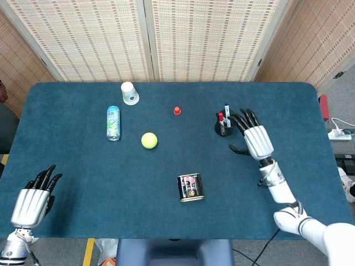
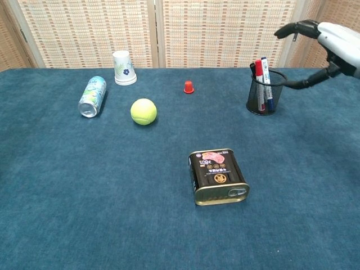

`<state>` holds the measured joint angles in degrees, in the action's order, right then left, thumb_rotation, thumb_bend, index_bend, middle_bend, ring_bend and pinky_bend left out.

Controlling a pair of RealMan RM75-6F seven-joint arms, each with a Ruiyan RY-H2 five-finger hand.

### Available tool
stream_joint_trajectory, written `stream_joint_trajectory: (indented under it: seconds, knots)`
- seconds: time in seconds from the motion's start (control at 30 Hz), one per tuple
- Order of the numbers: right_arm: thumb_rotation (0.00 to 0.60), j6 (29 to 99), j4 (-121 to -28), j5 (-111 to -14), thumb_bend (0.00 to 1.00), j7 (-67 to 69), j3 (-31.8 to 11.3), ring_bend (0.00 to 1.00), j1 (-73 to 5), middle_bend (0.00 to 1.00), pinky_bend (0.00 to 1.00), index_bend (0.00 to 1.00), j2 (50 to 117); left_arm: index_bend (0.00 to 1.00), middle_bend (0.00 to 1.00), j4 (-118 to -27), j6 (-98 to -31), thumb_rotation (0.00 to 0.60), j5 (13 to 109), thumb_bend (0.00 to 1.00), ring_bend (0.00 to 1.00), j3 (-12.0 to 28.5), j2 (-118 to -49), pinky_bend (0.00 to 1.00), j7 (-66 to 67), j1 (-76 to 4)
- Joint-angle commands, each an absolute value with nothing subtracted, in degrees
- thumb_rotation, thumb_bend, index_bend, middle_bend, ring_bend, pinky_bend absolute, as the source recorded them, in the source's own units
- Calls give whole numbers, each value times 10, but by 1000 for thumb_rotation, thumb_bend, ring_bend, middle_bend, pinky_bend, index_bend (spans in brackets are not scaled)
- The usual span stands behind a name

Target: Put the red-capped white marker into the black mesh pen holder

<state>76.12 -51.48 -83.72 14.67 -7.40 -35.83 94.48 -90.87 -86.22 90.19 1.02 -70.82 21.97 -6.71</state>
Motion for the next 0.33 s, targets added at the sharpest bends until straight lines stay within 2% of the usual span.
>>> stream_joint_trajectory:
  seconds: [0.03,0.17,0.33]
  knots:
    - [600,813,-828,-781,106,-202,-33,0,-241,149,0,130,796,229,61,-914,-865,600,906,346,144,9,-700,430,206,-66]
    - [600,828,-884,-755,105,-265,-14,0,-203,135,0,84,776,229,62,-921,-865,600,906,346,145,6,-692,432,196,-64]
    - [600,840,-887,-751,106,-277,-3,0,-174,101,0,43,780,229,62,-924,-875,600,915,346,144,5,-688,432,190,-61]
